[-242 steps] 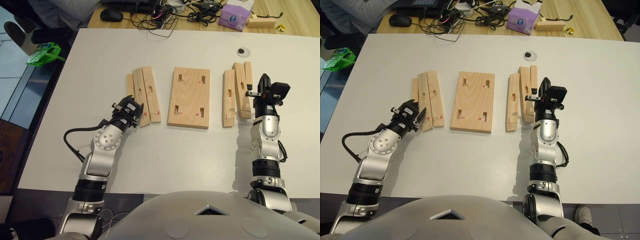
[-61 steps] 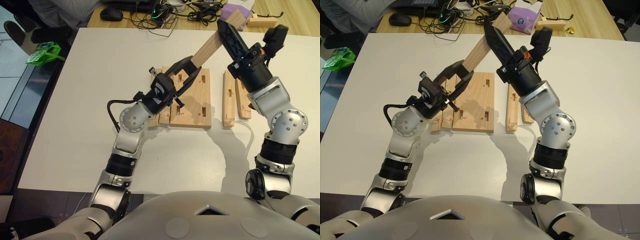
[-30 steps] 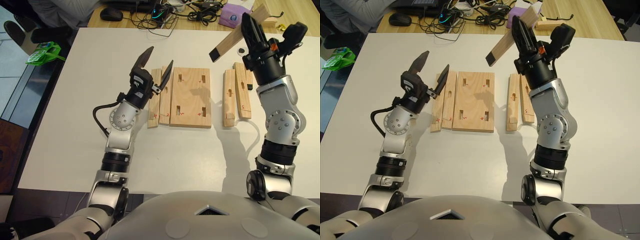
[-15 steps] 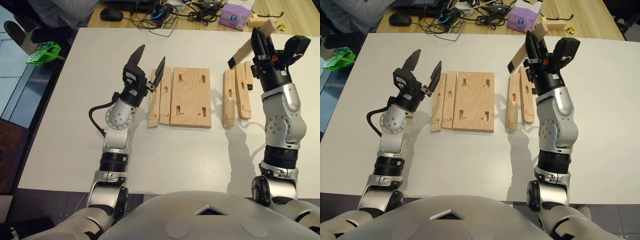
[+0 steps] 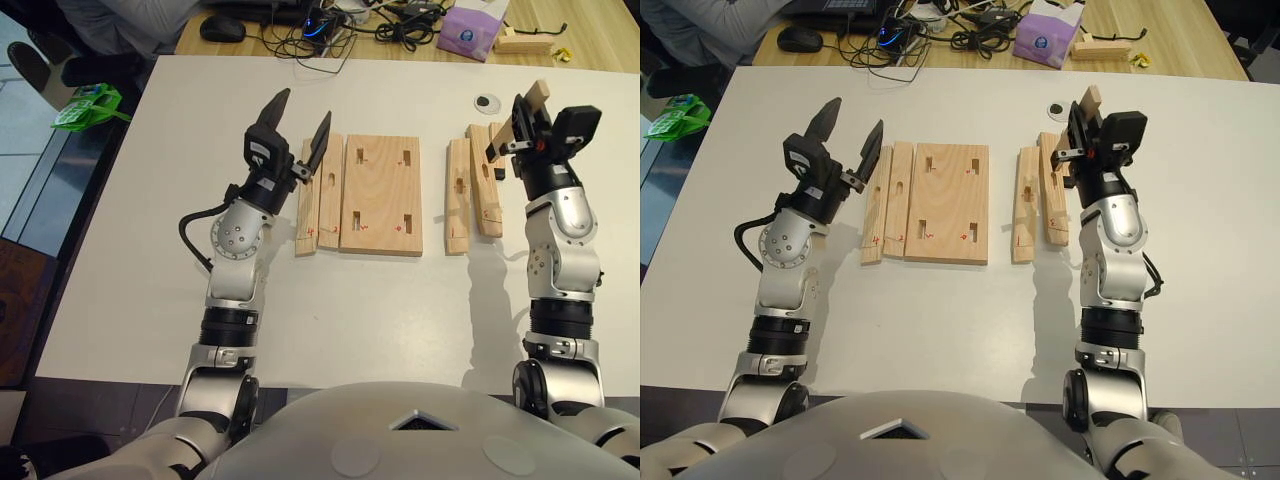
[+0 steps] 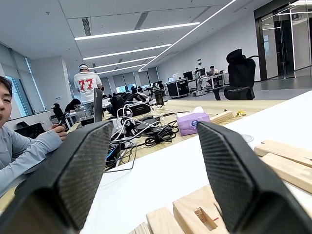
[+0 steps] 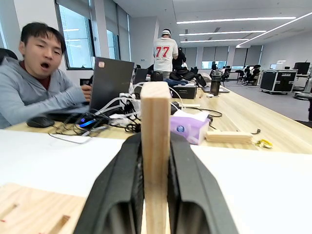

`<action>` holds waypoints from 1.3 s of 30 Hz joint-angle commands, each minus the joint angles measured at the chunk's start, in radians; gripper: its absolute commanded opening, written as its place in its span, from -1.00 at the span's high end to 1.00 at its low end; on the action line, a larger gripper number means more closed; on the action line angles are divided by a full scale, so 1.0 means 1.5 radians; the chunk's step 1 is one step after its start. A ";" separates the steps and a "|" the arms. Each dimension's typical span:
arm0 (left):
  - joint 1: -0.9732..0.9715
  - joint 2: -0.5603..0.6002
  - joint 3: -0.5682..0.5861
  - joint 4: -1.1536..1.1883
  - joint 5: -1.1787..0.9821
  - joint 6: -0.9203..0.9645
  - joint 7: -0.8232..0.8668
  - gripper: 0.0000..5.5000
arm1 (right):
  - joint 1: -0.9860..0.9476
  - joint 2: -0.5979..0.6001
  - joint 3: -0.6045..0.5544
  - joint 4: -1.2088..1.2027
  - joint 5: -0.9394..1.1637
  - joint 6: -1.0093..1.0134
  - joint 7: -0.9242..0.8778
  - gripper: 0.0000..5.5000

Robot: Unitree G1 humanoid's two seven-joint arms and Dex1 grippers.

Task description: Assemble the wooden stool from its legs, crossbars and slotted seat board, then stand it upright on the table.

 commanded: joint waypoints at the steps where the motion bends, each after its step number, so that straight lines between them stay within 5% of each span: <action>1: -0.003 0.001 0.001 -0.007 -0.005 0.014 -0.005 -0.15 | -0.022 -0.009 0.001 0.051 -0.024 -0.044 0.000 0.86; 15: -0.009 -0.001 -0.001 -0.003 -0.012 0.022 -0.005 -0.15 | -0.076 -0.011 0.044 0.226 -0.145 -0.153 -0.054 0.86; 39: -0.026 -0.005 0.016 -0.001 -0.019 0.051 0.003 -0.15 | -0.067 0.018 0.044 0.218 -0.097 -0.122 -0.027 0.86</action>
